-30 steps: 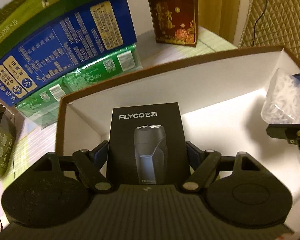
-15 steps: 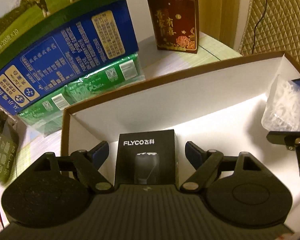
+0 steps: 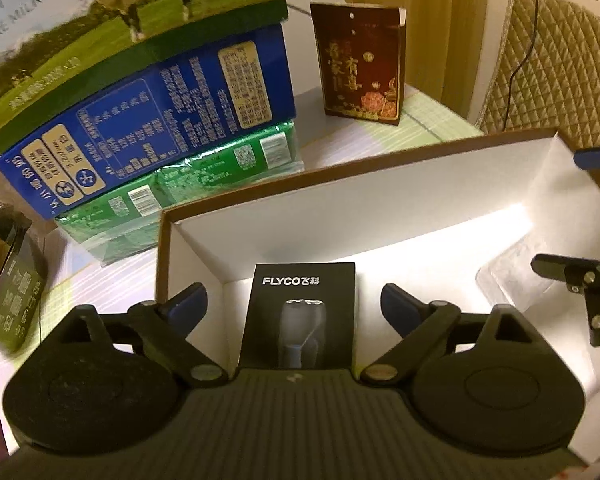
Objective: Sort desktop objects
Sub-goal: 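Lower both boxes into the brown box and open both grippers, then withdraw both tools from the box toward the items on the tablecloth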
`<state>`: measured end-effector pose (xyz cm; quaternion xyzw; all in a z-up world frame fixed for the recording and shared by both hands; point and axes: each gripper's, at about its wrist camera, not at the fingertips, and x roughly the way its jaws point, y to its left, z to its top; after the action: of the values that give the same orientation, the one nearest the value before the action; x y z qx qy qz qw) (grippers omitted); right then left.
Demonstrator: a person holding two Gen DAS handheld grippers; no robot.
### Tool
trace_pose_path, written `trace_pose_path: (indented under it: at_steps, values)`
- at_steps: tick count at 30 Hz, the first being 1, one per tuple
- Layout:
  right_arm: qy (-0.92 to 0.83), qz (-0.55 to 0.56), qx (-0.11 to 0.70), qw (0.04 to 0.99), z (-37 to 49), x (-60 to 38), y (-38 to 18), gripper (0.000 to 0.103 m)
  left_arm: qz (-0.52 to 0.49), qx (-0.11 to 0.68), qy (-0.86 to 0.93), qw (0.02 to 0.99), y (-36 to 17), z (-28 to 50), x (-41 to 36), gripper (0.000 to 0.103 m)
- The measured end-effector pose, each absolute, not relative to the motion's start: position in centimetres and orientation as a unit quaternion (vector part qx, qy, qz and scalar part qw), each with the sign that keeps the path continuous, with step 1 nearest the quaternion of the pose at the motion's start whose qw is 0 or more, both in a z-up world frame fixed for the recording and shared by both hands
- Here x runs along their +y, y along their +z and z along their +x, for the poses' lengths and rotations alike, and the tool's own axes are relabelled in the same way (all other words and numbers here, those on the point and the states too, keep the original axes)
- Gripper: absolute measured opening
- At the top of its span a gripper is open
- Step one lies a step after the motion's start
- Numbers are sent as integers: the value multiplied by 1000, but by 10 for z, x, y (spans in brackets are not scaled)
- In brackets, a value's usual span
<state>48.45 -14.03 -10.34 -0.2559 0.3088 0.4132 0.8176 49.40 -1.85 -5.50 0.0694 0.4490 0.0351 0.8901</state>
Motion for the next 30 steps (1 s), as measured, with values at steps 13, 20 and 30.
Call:
trace_pose_path:
  at_steps: [13,20,30]
  values:
    - [433,-211,342,807,450,-178,-87,101,70,422,12,904,-25,437,-24,102]
    - [433,-179,350,811,433,-191,-77,101,62,421,20,905,-16,409,-26,102]
    - [442,-155,343,814,400,-206,-60,101,69,423,27,903,-3,364,-27,102]
